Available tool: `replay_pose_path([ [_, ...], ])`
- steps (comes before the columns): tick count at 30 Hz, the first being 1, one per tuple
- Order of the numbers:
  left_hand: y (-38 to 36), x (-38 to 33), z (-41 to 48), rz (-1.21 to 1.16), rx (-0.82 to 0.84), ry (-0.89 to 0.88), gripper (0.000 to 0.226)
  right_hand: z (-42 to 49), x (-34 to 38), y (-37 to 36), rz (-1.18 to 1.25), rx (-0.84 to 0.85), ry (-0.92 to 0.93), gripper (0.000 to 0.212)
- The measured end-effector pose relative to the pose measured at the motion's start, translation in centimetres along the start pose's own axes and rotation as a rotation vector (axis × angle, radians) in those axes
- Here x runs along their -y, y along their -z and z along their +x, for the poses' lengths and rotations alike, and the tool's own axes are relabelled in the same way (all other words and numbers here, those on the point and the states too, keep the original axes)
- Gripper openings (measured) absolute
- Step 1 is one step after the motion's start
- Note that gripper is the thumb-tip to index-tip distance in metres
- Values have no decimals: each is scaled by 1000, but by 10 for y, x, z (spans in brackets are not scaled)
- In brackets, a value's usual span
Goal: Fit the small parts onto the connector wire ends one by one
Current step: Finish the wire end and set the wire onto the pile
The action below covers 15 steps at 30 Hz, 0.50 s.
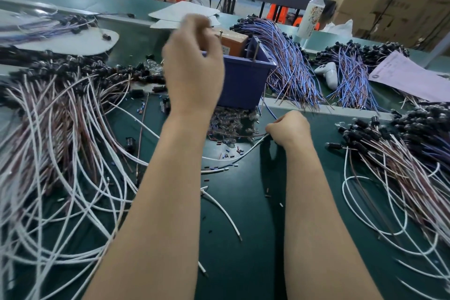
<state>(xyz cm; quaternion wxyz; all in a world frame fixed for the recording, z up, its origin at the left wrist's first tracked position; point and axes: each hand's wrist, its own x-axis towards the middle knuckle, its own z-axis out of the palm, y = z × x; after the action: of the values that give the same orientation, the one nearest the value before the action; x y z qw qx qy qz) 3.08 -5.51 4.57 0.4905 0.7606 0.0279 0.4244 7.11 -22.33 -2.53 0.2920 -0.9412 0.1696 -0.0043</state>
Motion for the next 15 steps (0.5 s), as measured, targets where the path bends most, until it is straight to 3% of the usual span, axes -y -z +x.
replay_pose_path([
  [3,-14,-3,-13,33,447,-33,21,-4,6,6,286,29,52,4],
  [6,-26,6,-24,164,725,-29,26,-9,20,16,768,149,215,12],
  [10,-21,13,-22,10,709,104,21,-18,33,23,1134,354,274,13],
  [15,-18,21,-18,12,674,164,17,-23,30,24,1291,500,176,15],
])
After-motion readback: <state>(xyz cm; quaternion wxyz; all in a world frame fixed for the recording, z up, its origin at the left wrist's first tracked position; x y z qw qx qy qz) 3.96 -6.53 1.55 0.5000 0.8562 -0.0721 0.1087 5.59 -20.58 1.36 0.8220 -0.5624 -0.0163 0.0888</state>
